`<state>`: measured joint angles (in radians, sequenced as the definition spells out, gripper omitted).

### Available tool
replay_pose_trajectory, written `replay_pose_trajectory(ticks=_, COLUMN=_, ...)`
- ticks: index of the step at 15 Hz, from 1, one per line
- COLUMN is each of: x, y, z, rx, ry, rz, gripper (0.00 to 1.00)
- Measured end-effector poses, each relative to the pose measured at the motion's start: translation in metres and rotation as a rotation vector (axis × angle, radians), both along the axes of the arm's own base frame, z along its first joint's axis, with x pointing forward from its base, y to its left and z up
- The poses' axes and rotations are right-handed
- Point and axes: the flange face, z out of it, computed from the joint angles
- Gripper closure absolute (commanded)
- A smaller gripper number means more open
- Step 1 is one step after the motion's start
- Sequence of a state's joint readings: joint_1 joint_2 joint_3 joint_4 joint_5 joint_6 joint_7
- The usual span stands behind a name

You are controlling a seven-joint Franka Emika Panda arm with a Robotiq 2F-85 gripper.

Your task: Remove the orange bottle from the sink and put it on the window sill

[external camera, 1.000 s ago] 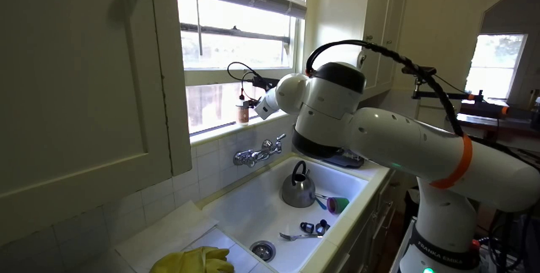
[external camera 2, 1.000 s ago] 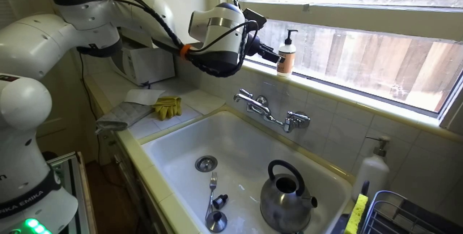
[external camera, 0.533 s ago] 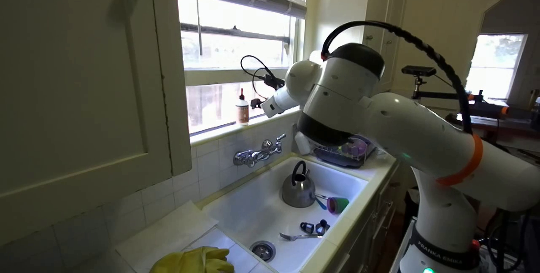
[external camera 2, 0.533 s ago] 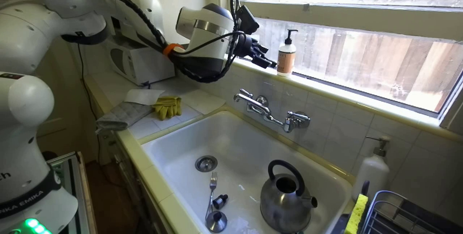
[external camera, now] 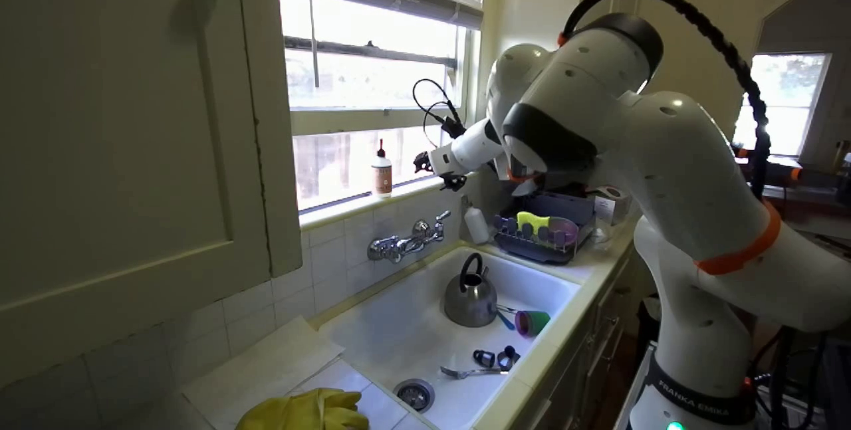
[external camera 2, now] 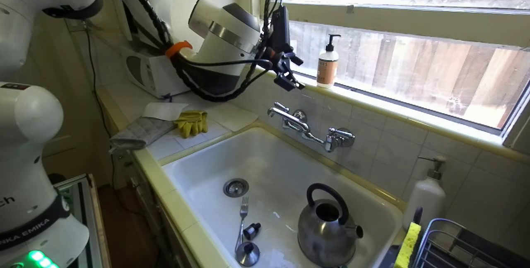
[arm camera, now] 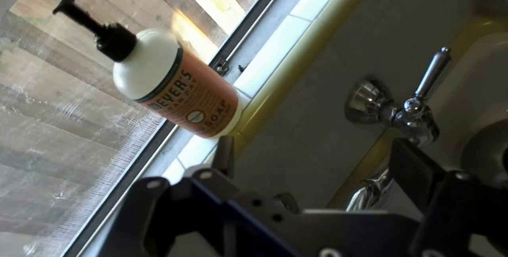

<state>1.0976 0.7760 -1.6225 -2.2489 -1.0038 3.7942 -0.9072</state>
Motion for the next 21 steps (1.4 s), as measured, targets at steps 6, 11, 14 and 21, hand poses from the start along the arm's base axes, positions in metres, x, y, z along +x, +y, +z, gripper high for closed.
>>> replay_pose_trajectory(ticks=6, x=-0.016, y=-0.020, z=0.003, rx=0.233, ry=-0.034, rz=-0.168, gripper=0.00)
replay_pose_trajectory(ticks=11, x=-0.024, y=-0.031, z=0.002, rx=0.424, ry=-0.059, rz=-0.296, gripper=0.00)
replay_pose_trajectory(ticks=14, x=-0.028, y=-0.039, z=0.000, rx=0.538, ry=-0.068, rz=-0.388, gripper=0.00)
replay_pose_trajectory(ticks=21, x=-0.029, y=-0.045, z=-0.016, rx=0.726, ry=-0.032, rz=-0.649, gripper=0.00)
